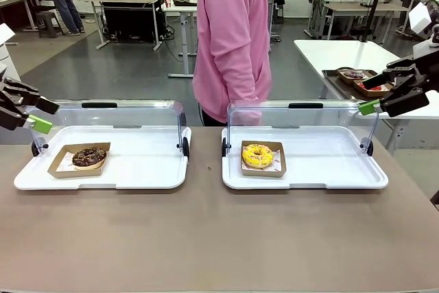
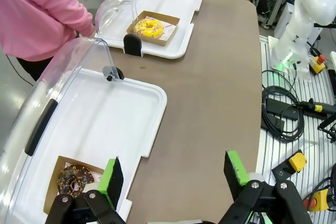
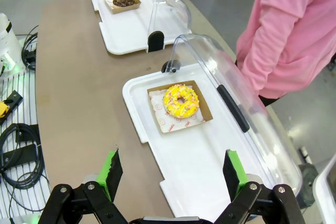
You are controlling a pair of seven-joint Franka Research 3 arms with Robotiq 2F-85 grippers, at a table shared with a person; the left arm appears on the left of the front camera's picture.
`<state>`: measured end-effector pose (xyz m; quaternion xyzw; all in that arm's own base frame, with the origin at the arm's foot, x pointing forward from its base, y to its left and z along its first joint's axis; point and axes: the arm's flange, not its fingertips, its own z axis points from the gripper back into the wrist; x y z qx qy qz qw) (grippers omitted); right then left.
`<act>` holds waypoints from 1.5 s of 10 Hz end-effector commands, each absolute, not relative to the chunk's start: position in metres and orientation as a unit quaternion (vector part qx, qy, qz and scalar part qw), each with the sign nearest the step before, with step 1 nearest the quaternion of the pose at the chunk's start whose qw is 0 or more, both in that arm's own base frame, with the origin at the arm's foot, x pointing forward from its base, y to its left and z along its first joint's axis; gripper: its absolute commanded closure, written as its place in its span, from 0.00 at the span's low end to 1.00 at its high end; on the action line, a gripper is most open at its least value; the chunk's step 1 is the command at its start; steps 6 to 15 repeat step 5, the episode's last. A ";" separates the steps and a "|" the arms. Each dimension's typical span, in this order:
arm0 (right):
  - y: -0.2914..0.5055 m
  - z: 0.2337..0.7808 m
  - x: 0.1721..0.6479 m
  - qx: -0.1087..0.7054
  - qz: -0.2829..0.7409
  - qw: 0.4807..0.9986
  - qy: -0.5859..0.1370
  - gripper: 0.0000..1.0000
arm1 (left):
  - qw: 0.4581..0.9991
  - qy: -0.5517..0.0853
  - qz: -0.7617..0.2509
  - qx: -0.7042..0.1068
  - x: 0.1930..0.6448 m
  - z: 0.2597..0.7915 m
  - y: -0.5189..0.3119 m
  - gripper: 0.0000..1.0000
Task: Provide the desired donut to the person.
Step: Place the picked Paper togo box onto the Handle tray extended by the person.
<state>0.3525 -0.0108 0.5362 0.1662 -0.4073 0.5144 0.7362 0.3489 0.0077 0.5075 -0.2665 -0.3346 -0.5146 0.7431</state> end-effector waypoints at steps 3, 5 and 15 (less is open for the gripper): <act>-0.010 0.535 0.352 0.168 0.517 0.735 -0.405 0.00 | 0.744 -0.337 -0.513 -0.265 0.349 0.507 0.009 0.00; -0.010 0.535 0.352 0.168 0.517 0.735 -0.405 0.00 | 0.744 -0.337 -0.513 -0.265 0.349 0.507 0.009 0.00; -0.010 0.535 0.352 0.168 0.517 0.735 -0.405 0.00 | 0.744 -0.337 -0.513 -0.265 0.349 0.507 0.009 0.00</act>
